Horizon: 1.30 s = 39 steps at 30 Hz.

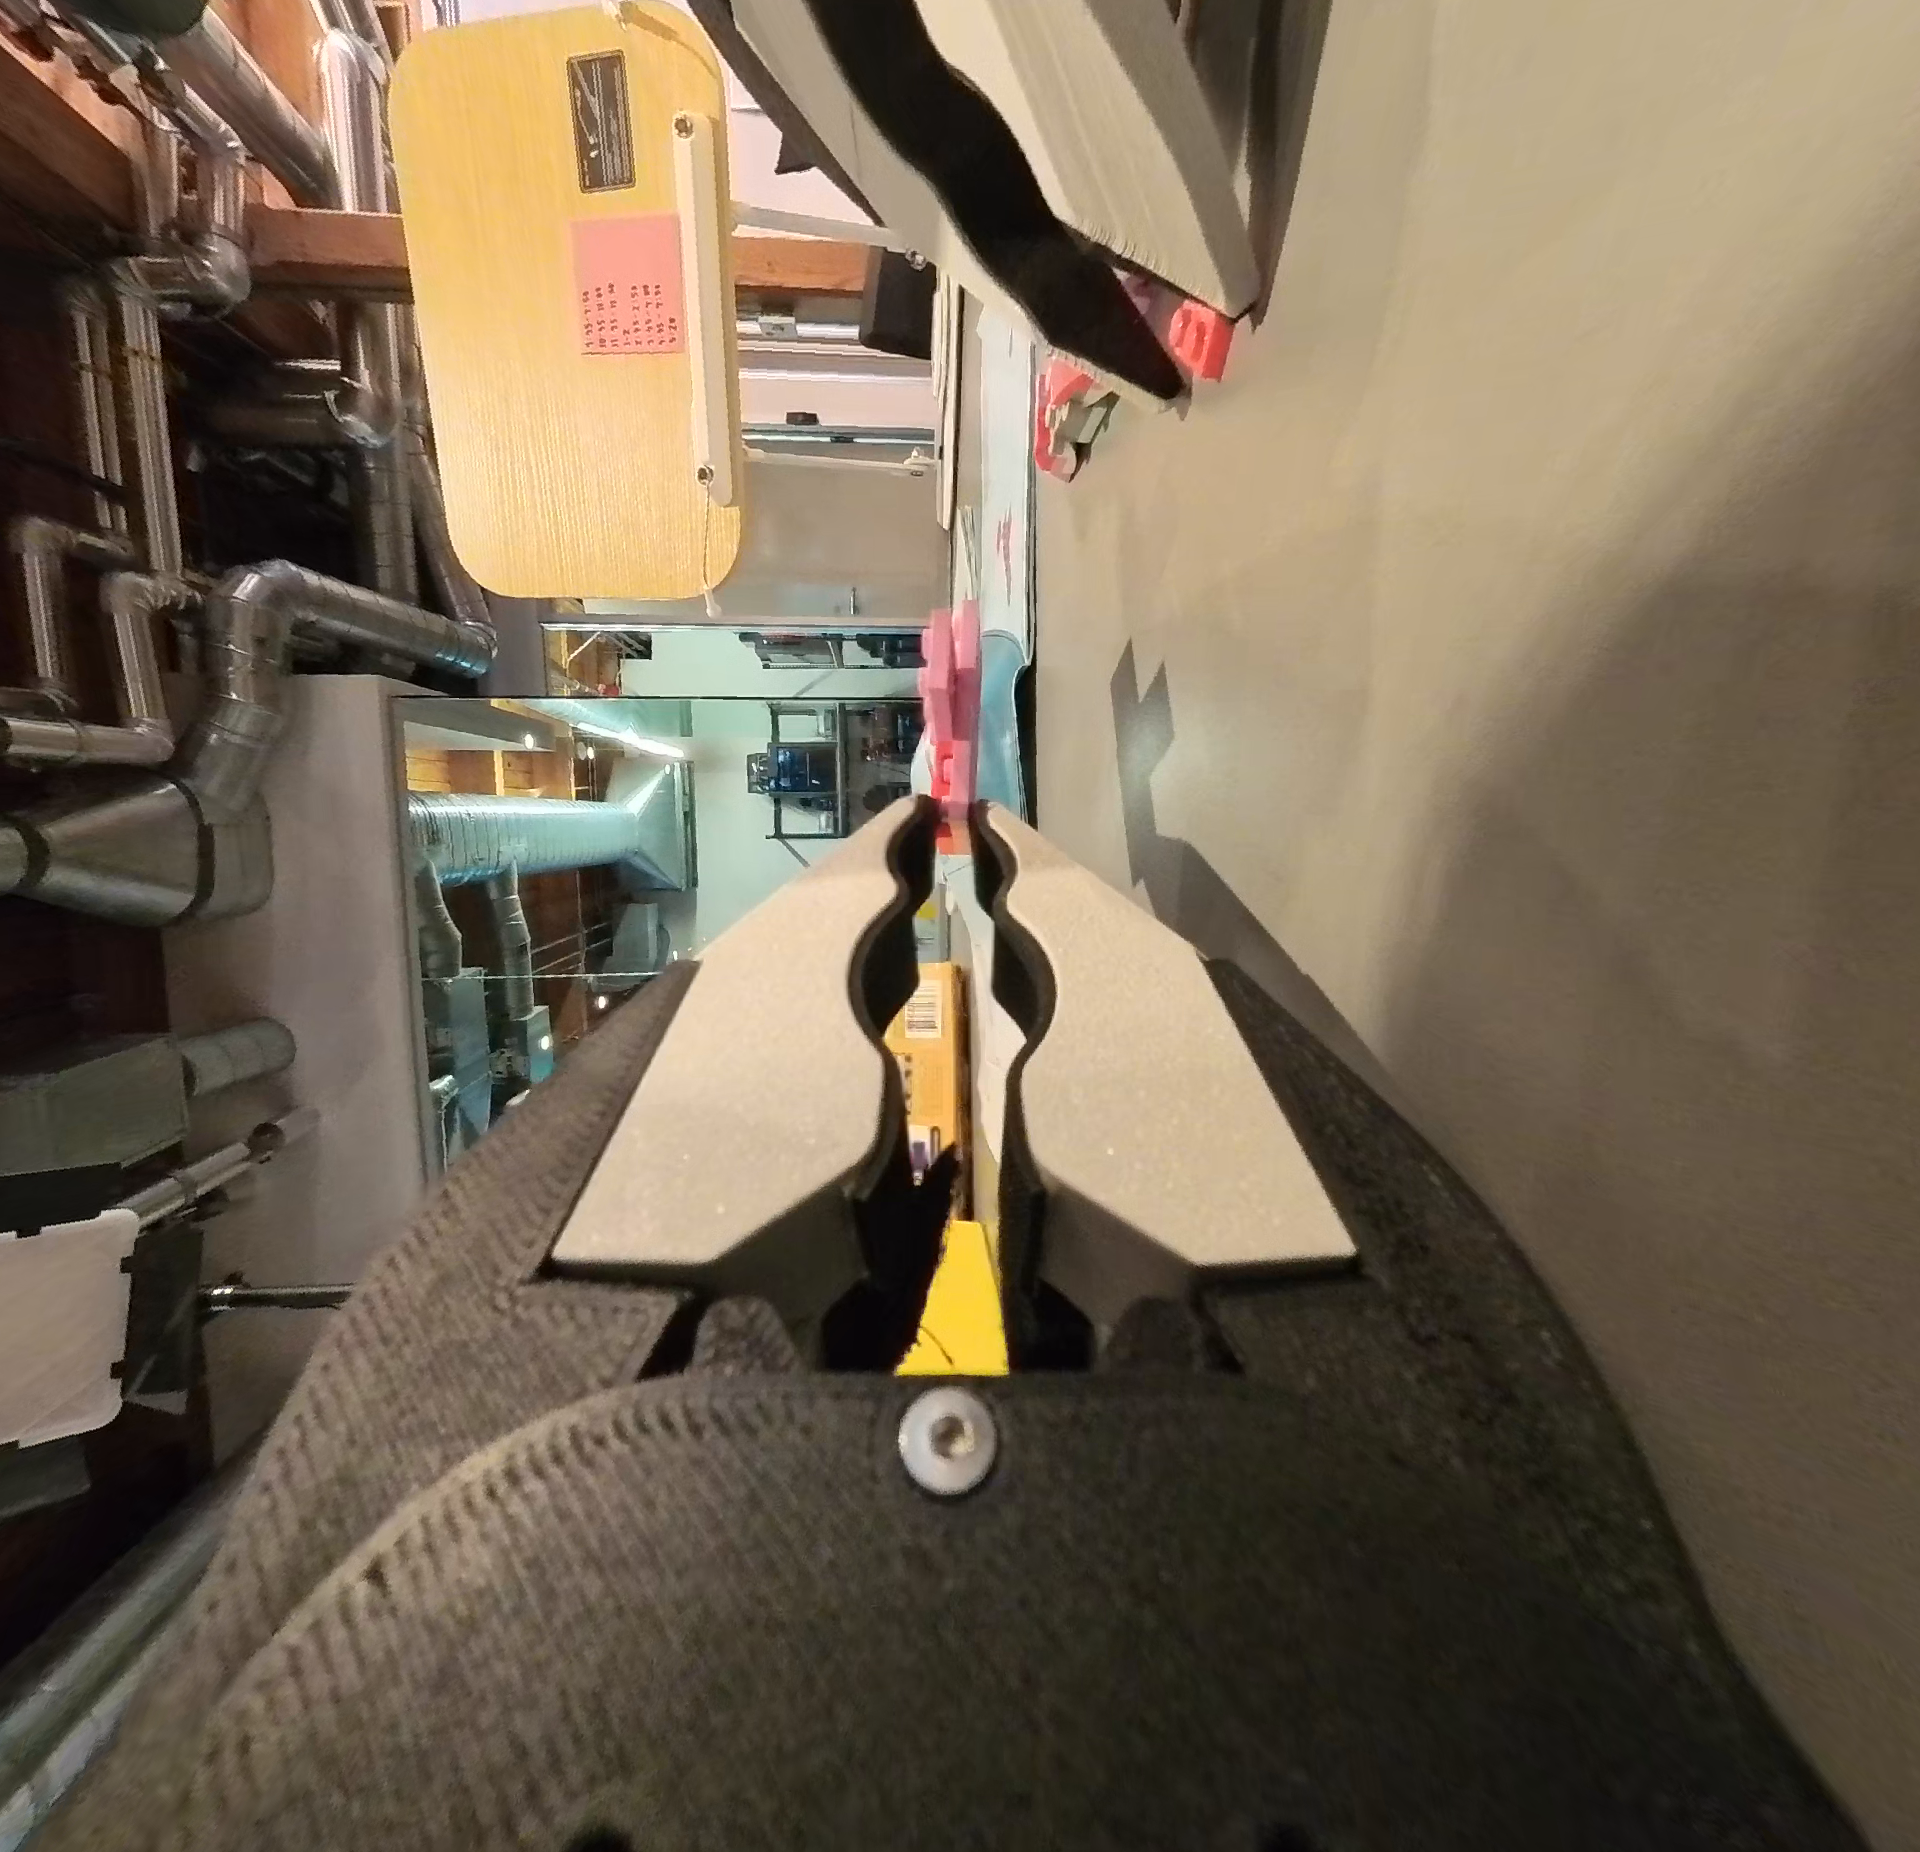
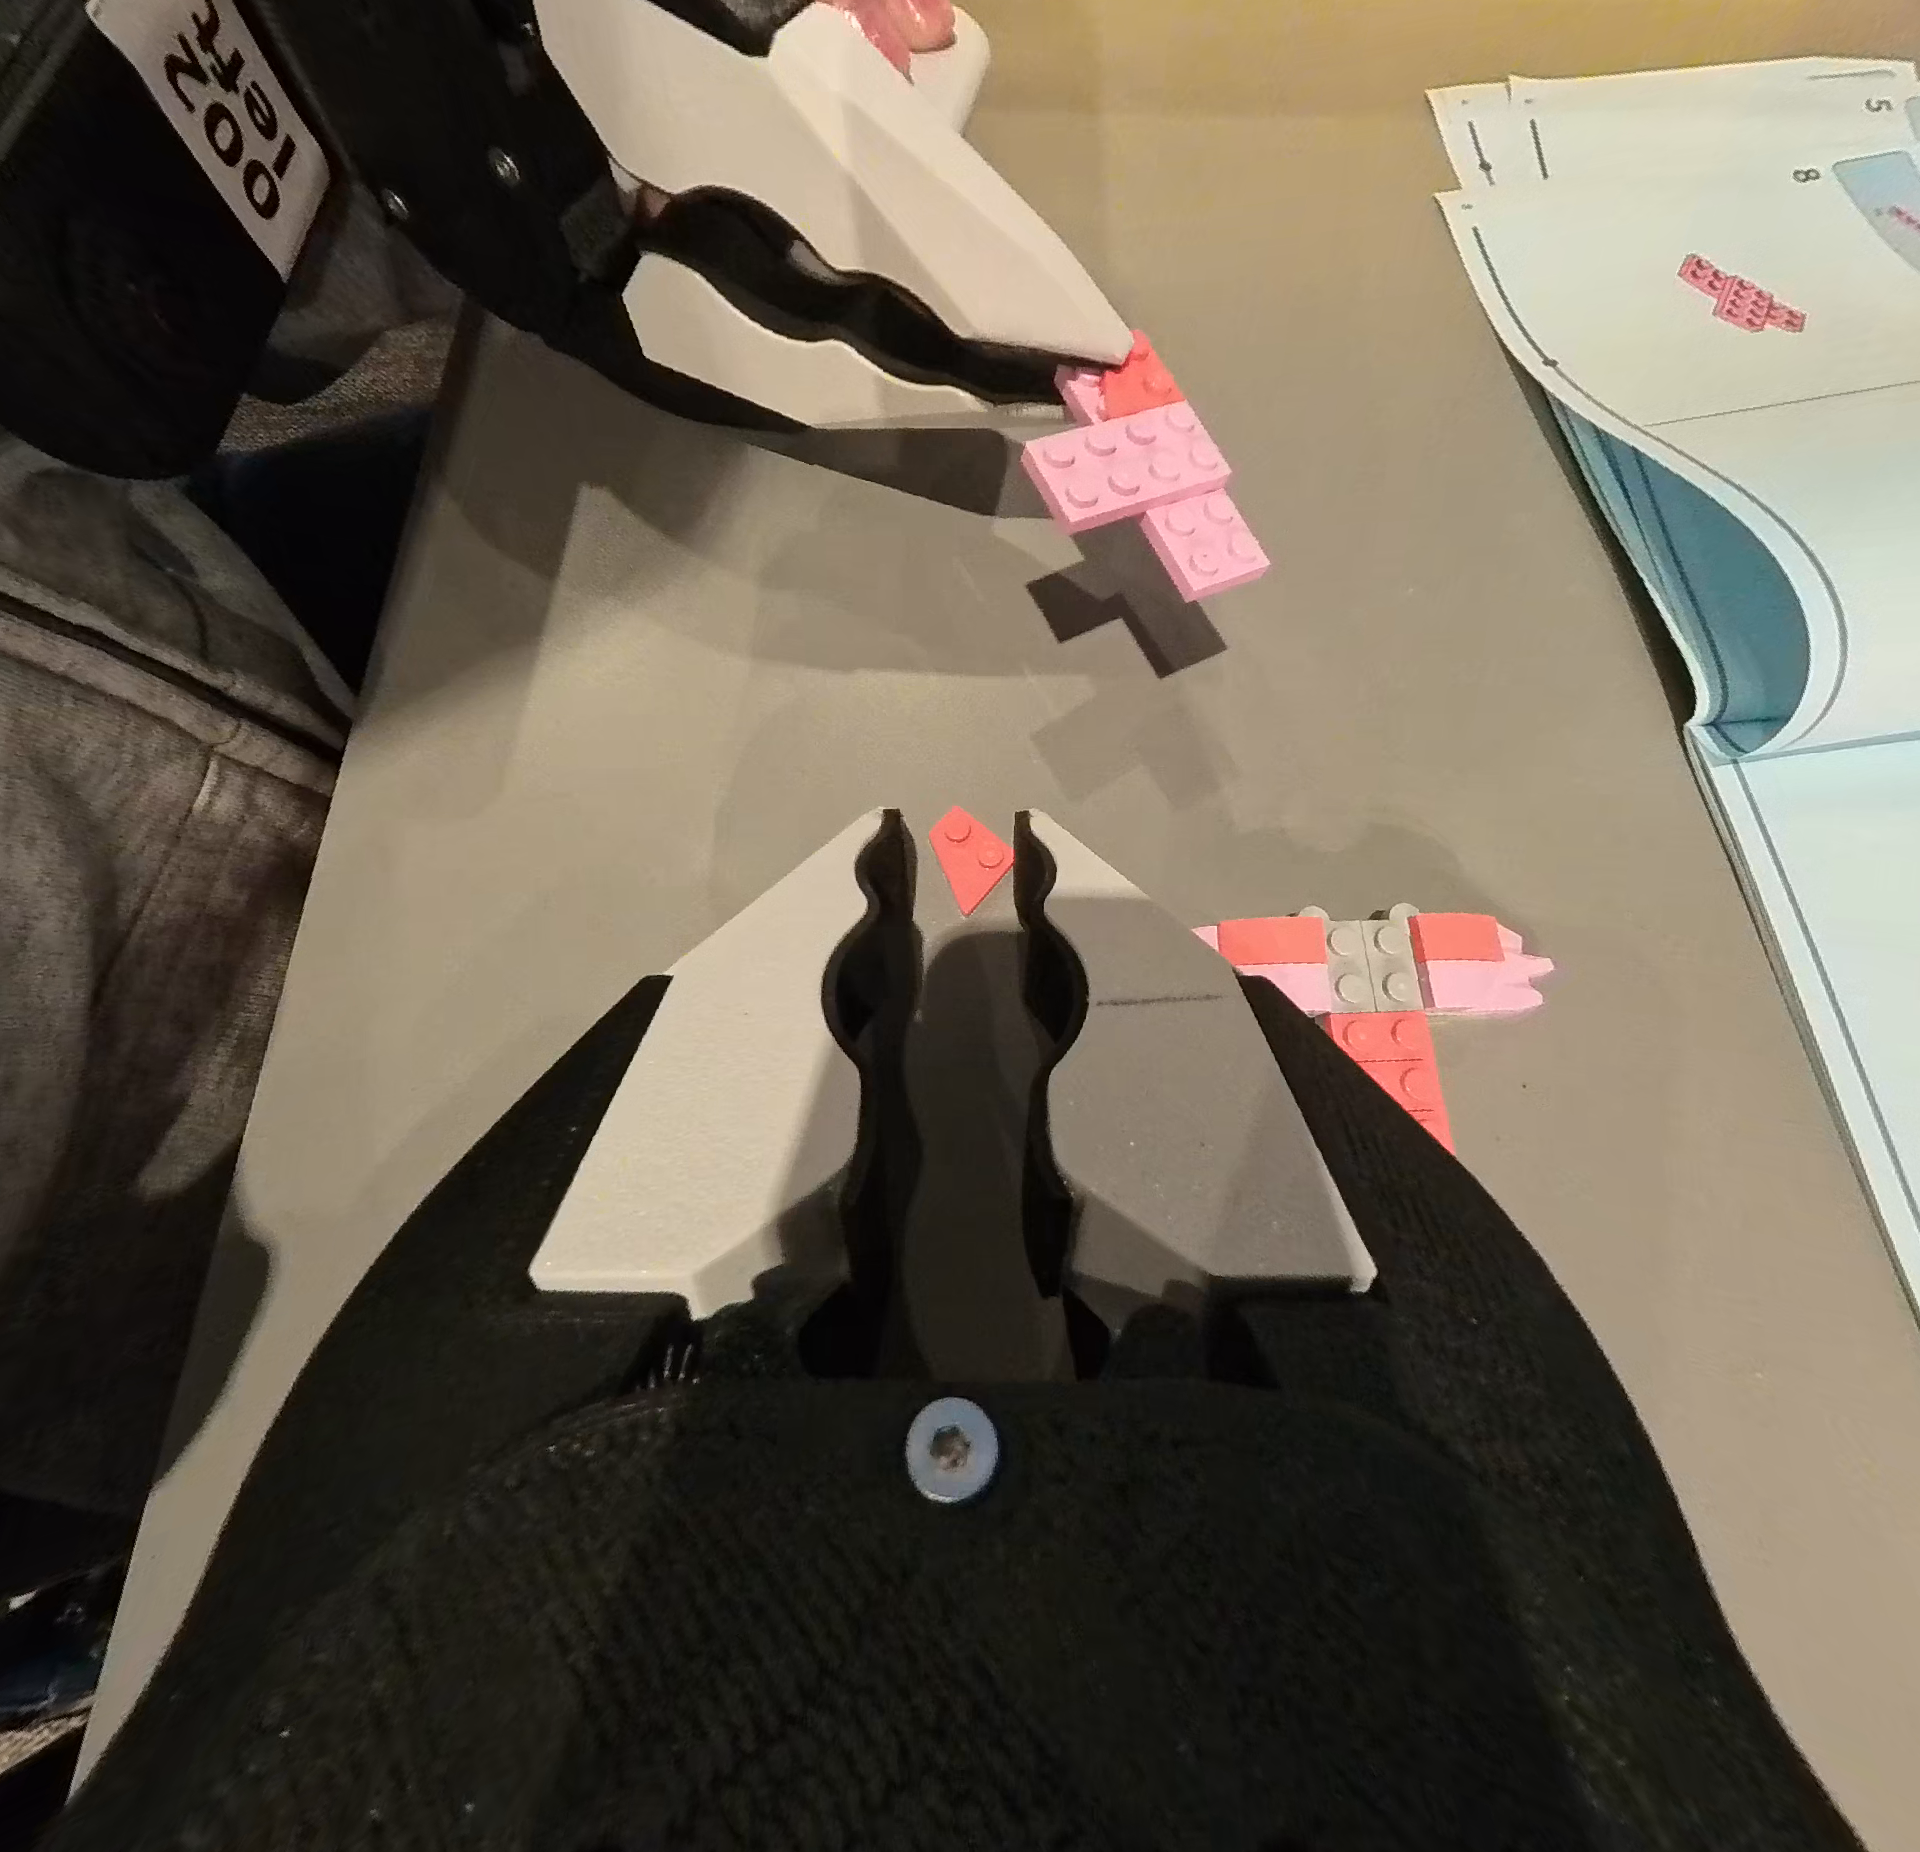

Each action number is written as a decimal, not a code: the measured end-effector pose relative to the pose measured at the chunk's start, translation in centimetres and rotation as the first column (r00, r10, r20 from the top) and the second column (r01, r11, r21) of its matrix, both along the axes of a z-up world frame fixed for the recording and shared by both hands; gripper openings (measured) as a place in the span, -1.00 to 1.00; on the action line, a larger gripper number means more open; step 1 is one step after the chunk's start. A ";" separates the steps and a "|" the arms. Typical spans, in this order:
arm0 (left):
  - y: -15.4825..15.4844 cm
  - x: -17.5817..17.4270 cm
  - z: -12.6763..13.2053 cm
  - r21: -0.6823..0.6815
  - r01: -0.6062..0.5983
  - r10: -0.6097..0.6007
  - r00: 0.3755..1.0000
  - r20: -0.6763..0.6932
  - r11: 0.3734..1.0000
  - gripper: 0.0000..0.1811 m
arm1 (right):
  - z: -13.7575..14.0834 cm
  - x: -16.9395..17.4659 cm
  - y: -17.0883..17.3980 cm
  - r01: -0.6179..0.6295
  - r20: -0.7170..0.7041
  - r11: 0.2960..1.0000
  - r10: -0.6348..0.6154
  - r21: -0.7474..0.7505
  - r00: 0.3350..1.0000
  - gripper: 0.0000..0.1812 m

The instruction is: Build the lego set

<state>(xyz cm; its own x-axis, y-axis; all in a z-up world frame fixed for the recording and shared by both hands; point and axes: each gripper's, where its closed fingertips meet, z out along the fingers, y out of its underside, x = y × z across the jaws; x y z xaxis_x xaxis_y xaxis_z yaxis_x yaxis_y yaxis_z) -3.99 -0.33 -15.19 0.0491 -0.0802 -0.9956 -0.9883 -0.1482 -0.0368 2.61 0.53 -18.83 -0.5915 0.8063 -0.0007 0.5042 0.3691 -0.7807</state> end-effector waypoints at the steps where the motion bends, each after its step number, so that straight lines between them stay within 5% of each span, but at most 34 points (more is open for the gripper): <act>1: 0.0 0.0 0.0 -0.002 -0.002 0.002 1.000 0.003 1.000 -0.94 | 0.0 0.0 0.0 0.000 -0.001 1.000 0.000 0.001 1.000 -0.78; 7: 0.1 -0.6 -0.4 -0.031 -0.024 0.026 0.999 0.041 0.999 -0.94 | 0.4 0.1 -0.2 -0.017 -0.021 1.000 0.017 -0.015 1.000 -0.74; 11: 0.2 -0.9 -0.7 -0.059 -0.040 0.044 0.996 0.074 0.997 -0.94 | 2.9 -1.3 2.0 0.133 -0.190 0.989 -0.142 -0.059 0.972 -0.75; 16: 0.1 -1.3 -1.3 -0.113 -0.033 0.045 0.993 0.110 0.993 -0.93 | 8.3 -1.4 6.0 0.323 -0.548 0.940 -0.329 -0.111 0.769 -0.77; 21: 0.0 -1.3 -2.3 -0.231 -0.012 0.017 1.000 0.018 0.973 -0.93 | 10.9 -0.3 9.1 0.461 -0.681 0.874 -0.431 -0.153 0.591 -0.79; 25: -0.2 -1.3 -2.6 -0.335 -0.005 -0.010 0.999 -0.041 0.942 -0.85 | 11.4 0.0 10.0 0.483 -0.675 0.850 -0.483 -0.209 0.558 -0.78; 32: -2.0 -2.2 -0.2 -0.376 -0.015 0.087 0.981 0.175 0.927 -0.55 | 11.0 0.0 10.1 0.483 -0.656 0.852 -0.483 -0.200 0.580 -0.77; 35: -2.7 -2.1 2.2 -0.238 -0.002 0.113 0.886 0.450 0.971 -0.53 | 11.0 0.0 9.9 0.475 -0.655 0.858 -0.475 -0.195 0.588 -0.75; 39: -3.3 -3.4 7.0 0.113 -0.094 -0.046 0.532 0.845 0.989 -0.57 | 11.5 0.3 10.8 0.533 -0.730 0.837 -0.441 -0.124 0.523 -0.80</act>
